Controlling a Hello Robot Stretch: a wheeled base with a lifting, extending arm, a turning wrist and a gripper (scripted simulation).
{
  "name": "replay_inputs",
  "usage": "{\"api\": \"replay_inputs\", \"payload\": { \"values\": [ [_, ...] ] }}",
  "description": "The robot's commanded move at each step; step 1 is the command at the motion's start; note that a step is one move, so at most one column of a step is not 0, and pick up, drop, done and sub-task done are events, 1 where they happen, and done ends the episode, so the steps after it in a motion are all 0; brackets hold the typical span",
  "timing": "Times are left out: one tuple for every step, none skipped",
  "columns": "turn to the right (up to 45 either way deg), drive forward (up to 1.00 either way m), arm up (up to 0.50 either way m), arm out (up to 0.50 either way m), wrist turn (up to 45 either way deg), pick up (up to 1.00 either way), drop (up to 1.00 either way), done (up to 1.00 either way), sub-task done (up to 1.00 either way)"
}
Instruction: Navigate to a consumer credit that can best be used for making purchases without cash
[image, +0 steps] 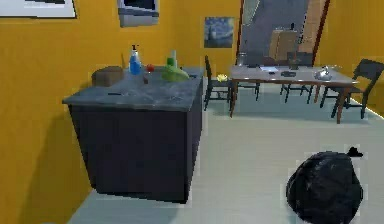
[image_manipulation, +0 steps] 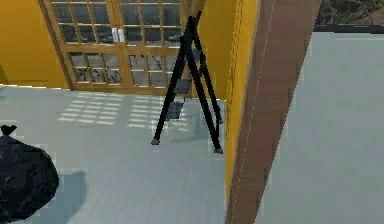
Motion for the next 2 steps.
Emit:
{"api": "replay_inputs", "payload": {
  "values": [
    [15.0, 0.00, 0.00, 0.00, 0.0, 0.00, 0.00, 0.00, 0.00],
    [0.0, 1.00, 0.00, 0.00, 0.0, 0.00, 0.00, 0.00, 0.00]
  ]
}}
